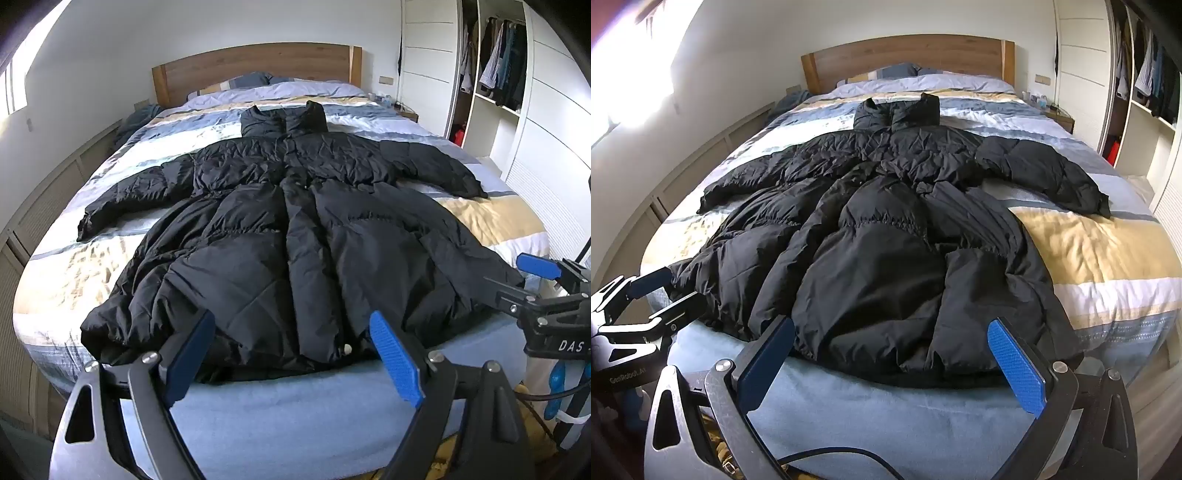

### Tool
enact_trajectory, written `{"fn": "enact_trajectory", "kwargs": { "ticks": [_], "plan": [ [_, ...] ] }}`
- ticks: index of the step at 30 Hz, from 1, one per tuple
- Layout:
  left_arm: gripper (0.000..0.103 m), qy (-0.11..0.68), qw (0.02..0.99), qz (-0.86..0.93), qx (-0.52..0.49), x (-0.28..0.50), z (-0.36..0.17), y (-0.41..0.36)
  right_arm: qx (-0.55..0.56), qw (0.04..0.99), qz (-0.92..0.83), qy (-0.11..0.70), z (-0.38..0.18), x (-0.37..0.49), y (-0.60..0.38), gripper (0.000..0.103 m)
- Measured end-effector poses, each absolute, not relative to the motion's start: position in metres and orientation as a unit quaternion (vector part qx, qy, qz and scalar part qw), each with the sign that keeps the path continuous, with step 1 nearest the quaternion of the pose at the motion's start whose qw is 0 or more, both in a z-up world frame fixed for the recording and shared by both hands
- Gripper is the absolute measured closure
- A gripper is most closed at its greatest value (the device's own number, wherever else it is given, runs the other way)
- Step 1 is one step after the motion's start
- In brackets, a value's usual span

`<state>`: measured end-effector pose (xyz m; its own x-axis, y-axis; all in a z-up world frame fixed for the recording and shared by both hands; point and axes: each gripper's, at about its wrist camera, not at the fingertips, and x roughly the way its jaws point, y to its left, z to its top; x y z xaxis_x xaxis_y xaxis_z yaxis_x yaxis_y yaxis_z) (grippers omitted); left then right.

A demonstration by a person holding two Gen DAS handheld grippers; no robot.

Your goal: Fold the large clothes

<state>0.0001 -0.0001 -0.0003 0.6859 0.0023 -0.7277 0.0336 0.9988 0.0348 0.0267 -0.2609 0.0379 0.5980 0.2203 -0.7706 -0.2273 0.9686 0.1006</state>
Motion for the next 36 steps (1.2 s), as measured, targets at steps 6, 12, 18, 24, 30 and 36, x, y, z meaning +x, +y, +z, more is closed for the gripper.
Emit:
{"fn": "enact_trajectory", "kwargs": {
  "ticks": [6, 12, 18, 24, 30, 36],
  "plan": [
    [0.017, 0.404, 0.914, -0.015, 0.022, 0.001, -0.005, -0.008, -0.003, 0.894, 0.123, 0.431, 0.04, 0.027, -0.261, 0.0],
    [0.017, 0.413, 0.91, -0.027, 0.02, 0.006, -0.009, -0.004, -0.003, 0.891, 0.123, 0.437, 0.035, 0.028, -0.263, 0.0],
    [0.017, 0.418, 0.908, -0.035, 0.017, 0.009, -0.013, -0.004, -0.01, 0.887, 0.123, 0.445, 0.031, 0.032, -0.259, 0.0],
    [0.017, 0.427, 0.904, -0.04, 0.006, 0.014, -0.017, 0.001, -0.006, 0.885, 0.124, 0.449, 0.028, 0.034, -0.259, 0.0],
    [0.017, 0.43, 0.902, -0.046, 0.002, 0.018, -0.02, 0.002, -0.003, 0.885, 0.117, 0.451, 0.025, 0.04, -0.26, 0.0],
    [0.017, 0.433, 0.901, -0.041, 0.007, 0.022, -0.023, 0.003, -0.003, 0.884, 0.118, 0.453, 0.023, 0.042, -0.26, 0.0]
  ]
}}
